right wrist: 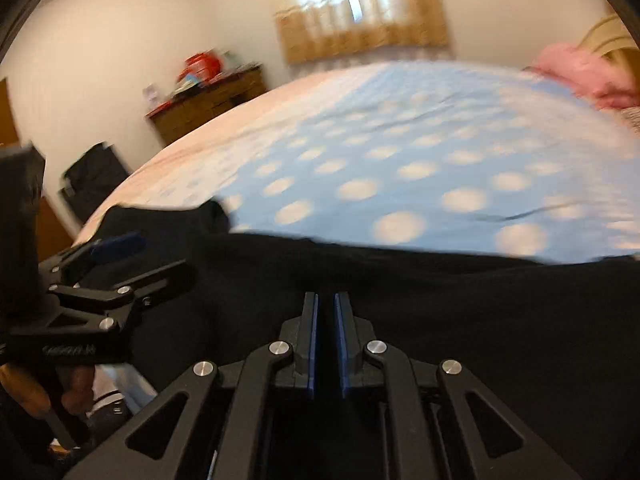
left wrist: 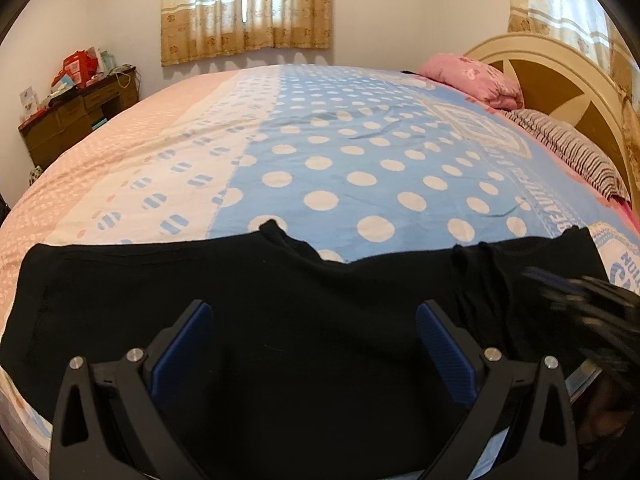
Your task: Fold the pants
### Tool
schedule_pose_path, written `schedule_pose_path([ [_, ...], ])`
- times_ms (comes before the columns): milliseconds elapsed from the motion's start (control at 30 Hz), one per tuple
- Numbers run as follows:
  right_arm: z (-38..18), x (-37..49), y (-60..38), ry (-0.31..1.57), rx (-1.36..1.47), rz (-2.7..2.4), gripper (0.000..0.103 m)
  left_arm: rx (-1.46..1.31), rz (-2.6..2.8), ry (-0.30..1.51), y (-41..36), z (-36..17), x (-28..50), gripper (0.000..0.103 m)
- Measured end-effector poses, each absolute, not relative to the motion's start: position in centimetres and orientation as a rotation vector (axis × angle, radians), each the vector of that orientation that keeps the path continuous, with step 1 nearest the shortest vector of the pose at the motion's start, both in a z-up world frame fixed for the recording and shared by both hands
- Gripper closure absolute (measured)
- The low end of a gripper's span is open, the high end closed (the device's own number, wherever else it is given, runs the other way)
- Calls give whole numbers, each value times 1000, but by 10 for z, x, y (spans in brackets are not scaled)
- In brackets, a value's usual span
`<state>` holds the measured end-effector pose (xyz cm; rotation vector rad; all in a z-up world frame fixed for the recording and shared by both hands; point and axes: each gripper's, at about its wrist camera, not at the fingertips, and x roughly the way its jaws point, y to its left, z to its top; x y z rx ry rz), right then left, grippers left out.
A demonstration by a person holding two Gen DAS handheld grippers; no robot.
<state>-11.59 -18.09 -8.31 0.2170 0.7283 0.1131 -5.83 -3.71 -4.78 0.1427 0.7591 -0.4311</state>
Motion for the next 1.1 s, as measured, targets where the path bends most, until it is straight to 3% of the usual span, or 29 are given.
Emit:
schedule_pose_path([
  [200,-82,-109,-142,731,160,246,94,156,-416,759,-37,-48,-56,0],
  [467,-25,-200,-260,510,290,-99,94,128,-471,711,-46,-34,-59,0],
  [700,-69,-189,-322,697,285,-340,94,160,-581,734,-93,-42,-68,0],
  [867,-76,-180,-322,656,305,-343,94,263,-514,823,-114,-72,-66,0],
  [1100,-41,-202,-291,534,332,-247,94,241,-536,742,-88,-53,-71,0],
])
